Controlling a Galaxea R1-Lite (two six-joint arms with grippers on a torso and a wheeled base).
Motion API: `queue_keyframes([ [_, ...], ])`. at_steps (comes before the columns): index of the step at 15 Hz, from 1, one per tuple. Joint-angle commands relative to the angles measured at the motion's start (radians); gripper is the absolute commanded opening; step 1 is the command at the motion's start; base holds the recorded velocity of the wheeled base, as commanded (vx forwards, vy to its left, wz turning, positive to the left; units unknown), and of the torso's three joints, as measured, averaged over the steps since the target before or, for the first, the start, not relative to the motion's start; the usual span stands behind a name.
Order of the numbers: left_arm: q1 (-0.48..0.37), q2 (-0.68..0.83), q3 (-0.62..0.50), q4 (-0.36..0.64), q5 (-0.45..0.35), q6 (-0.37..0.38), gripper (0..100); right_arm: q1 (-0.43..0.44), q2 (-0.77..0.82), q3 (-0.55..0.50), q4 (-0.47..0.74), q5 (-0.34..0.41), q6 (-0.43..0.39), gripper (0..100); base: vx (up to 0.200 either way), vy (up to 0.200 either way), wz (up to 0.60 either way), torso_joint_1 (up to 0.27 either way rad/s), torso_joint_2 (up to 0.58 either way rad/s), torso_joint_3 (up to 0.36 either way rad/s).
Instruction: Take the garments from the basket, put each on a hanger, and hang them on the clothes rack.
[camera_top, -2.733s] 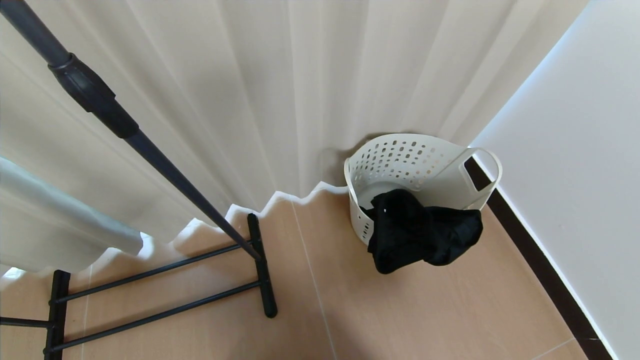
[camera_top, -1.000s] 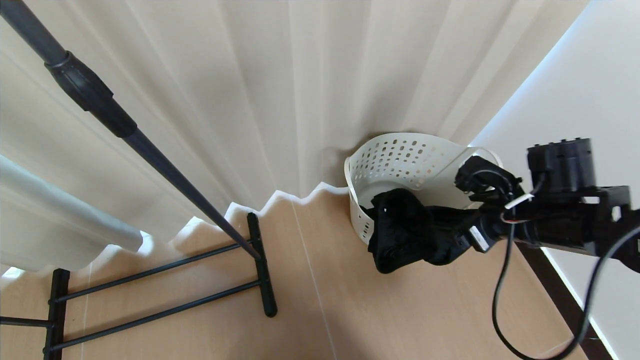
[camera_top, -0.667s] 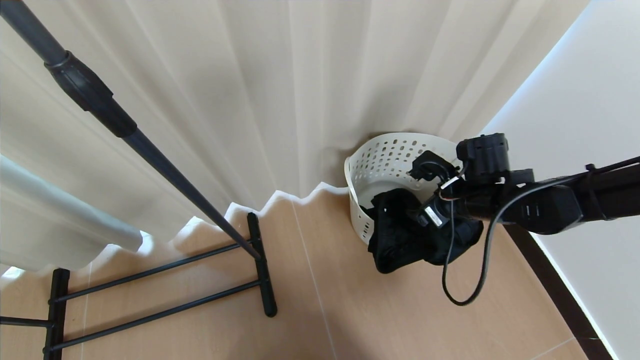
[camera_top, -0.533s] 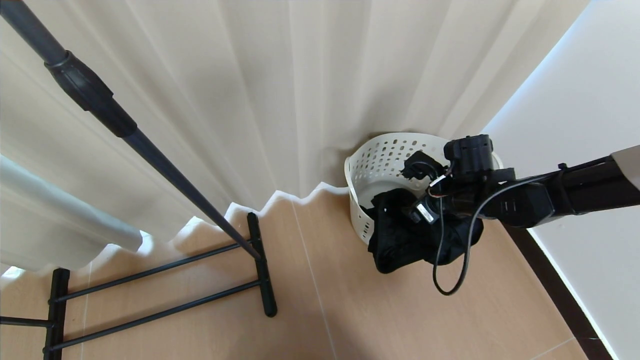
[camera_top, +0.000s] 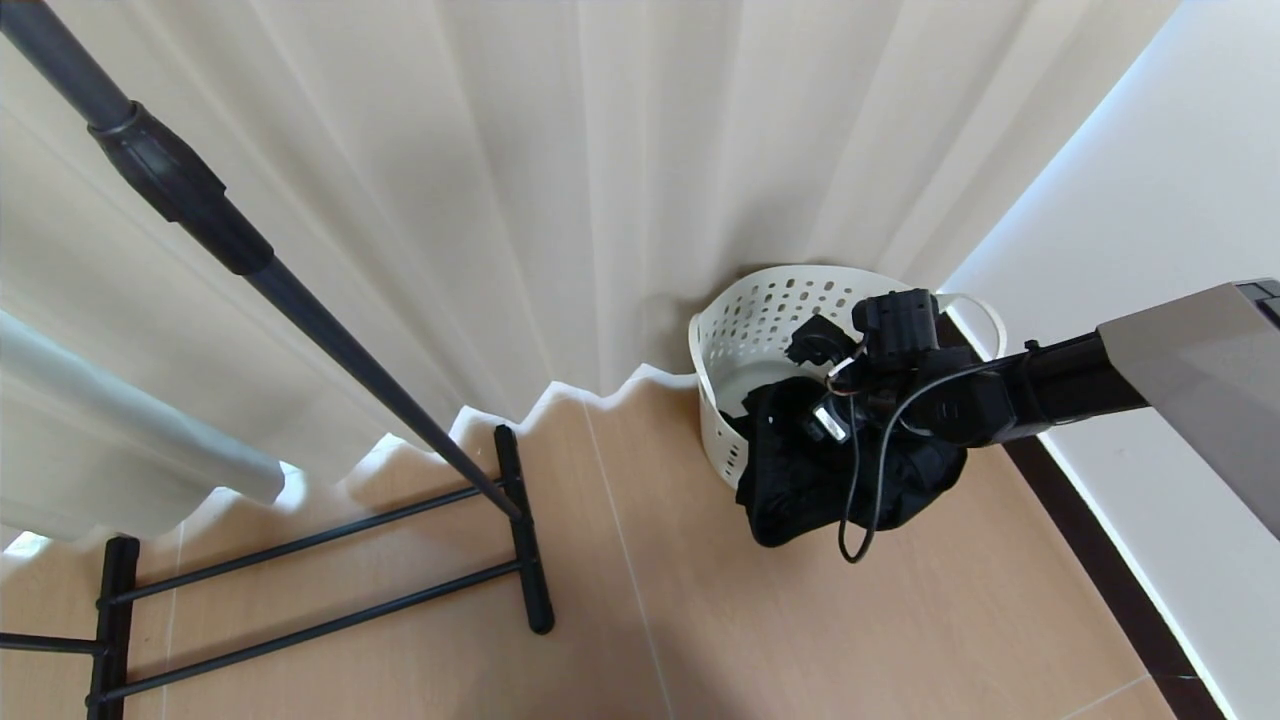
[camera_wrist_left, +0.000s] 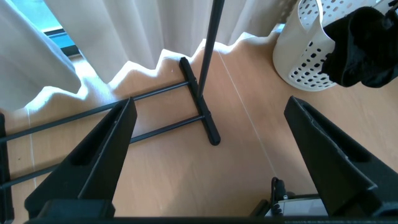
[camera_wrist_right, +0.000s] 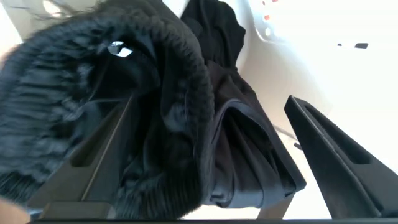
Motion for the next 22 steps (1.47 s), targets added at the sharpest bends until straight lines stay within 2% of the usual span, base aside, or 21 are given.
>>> queue_keyframes([
  [1, 0.000, 0.000, 0.000, 0.000, 0.000, 0.000, 100, -0.005, 0.025, -0.015, -0.001, 0.001, 0.000, 100, 0.000, 0.000, 0.00, 0.000, 0.00, 0.000],
  [4, 0.000, 0.000, 0.000, 0.000, 0.000, -0.002, 100, -0.007, 0.039, -0.044, -0.003, 0.006, 0.005, 100, 0.000, 0.000, 0.00, 0.000, 0.00, 0.000],
  [5, 0.000, 0.000, 0.000, 0.000, 0.000, 0.000, 100, -0.007, 0.038, -0.047, 0.000, 0.012, 0.006, 0, 0.000, 0.000, 0.00, 0.000, 0.00, 0.000],
  [8, 0.000, 0.000, 0.000, 0.000, 0.000, 0.000, 100, -0.007, 0.038, -0.046, -0.001, 0.015, 0.019, 0, 0.000, 0.000, 0.00, 0.000, 0.00, 0.000],
  [12, 0.000, 0.000, 0.000, 0.000, 0.000, 0.000, 100, -0.005, -0.036, 0.009, 0.000, 0.021, 0.100, 0, 0.000, 0.000, 0.00, 0.000, 0.00, 0.000],
  [17, 0.000, 0.000, 0.000, 0.000, 0.000, 0.000, 100, 0.033, -0.380, 0.316, -0.012, 0.030, 0.233, 0, 0.000, 0.000, 0.00, 0.000, 0.00, 0.000],
  [20, 0.000, 0.000, 0.000, 0.000, 0.000, 0.000, 100, 0.091, -0.596, 0.488, -0.014, 0.047, 0.304, 0, 0.000, 0.000, 0.00, 0.000, 0.00, 0.000],
  [22, 0.000, 0.000, 0.000, 0.000, 0.000, 0.000, 100, 0.148, -0.694, 0.554, -0.028, 0.049, 0.344, 0, 0.000, 0.000, 0.00, 0.000, 0.00, 0.000],
])
